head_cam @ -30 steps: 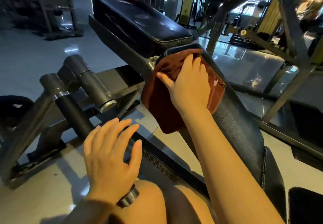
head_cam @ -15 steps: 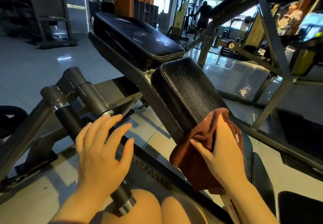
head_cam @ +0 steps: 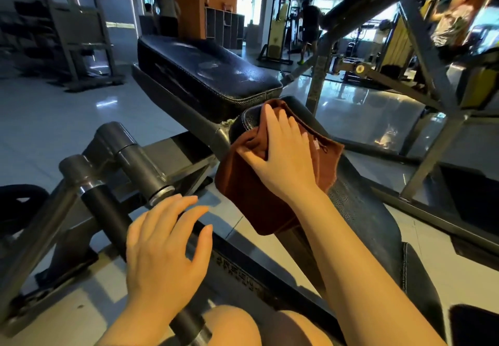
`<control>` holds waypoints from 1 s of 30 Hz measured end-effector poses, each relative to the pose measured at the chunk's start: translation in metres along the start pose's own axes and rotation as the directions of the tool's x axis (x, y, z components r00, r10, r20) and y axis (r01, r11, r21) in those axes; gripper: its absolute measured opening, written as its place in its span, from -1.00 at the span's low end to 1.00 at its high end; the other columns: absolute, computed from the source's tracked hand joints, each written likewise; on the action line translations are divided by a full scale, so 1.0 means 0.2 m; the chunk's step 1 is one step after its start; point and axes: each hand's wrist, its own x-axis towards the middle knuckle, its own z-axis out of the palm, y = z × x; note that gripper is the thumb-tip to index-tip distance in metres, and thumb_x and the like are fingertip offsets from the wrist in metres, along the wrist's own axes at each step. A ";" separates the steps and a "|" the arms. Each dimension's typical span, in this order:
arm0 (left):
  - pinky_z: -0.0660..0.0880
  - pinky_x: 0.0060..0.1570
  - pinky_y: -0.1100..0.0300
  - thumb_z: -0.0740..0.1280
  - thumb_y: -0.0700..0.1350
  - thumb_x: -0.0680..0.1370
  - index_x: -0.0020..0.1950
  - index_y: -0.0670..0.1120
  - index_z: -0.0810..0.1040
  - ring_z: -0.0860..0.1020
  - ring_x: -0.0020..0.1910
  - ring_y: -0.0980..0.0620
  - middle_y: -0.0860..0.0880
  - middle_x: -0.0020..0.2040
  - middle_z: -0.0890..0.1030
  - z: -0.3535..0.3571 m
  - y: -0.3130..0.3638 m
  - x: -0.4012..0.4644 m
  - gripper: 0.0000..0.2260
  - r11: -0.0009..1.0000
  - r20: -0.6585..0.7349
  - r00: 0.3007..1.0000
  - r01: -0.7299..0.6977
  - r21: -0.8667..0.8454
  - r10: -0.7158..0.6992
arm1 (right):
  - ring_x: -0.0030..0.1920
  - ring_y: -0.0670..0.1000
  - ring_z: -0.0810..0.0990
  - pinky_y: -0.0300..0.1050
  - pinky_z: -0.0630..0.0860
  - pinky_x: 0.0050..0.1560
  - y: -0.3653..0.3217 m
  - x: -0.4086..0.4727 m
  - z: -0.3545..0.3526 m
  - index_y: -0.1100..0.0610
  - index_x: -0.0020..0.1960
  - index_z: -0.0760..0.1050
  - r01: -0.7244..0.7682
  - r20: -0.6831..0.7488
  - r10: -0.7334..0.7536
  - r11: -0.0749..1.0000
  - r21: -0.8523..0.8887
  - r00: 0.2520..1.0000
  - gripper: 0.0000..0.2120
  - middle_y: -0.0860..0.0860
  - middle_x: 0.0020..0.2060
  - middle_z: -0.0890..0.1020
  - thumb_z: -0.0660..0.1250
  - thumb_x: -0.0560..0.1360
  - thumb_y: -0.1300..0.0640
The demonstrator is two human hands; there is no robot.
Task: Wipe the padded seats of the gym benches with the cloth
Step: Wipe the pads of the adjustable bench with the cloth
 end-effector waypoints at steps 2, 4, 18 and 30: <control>0.22 0.27 0.01 0.20 0.05 0.50 0.13 -0.05 0.61 0.45 0.25 0.00 -0.01 0.17 0.60 0.00 0.00 0.00 -0.67 1.000 0.013 1.000 -0.002 0.007 0.001 | 0.55 0.06 0.06 0.24 0.03 0.52 0.03 -0.03 -0.02 0.03 0.60 -0.06 0.008 0.022 -0.010 0.996 0.083 1.000 -0.07 0.01 0.57 0.10 0.34 0.45 -0.29; 0.24 0.25 0.01 0.20 0.04 0.50 0.13 -0.06 0.61 0.45 0.24 0.01 -0.02 0.16 0.60 0.00 -0.01 -0.01 -0.67 1.000 0.019 1.000 -0.007 0.008 0.007 | 0.56 0.05 0.05 0.24 0.04 0.52 0.06 -0.09 -0.04 0.05 0.60 -0.08 0.003 0.028 -0.006 0.993 0.121 1.000 0.02 0.01 0.58 0.08 0.41 0.40 -0.29; 0.46 0.19 -0.21 0.26 0.22 0.49 0.32 0.01 0.49 0.53 0.18 -0.01 0.05 0.19 0.57 0.12 0.25 0.12 -0.52 0.918 0.263 0.954 0.228 -0.324 -0.143 | 0.58 0.09 -0.12 0.18 -0.15 0.52 0.20 -0.39 -0.12 0.00 0.60 -0.13 -0.189 0.184 0.186 0.982 -0.006 0.965 -0.11 0.04 0.59 -0.08 0.15 0.48 -0.41; 0.49 -0.09 0.33 0.38 -0.11 0.55 -0.13 0.12 0.55 0.58 -0.11 0.23 0.14 -0.15 0.63 0.22 0.22 0.15 -0.87 0.755 0.262 0.916 0.400 -0.520 -0.305 | 0.08 -0.12 0.52 0.11 0.40 0.30 0.15 -0.22 -0.13 -0.13 0.17 0.50 -0.171 -0.072 0.223 0.887 0.429 0.972 -0.77 -0.21 0.05 0.58 0.18 0.61 -0.16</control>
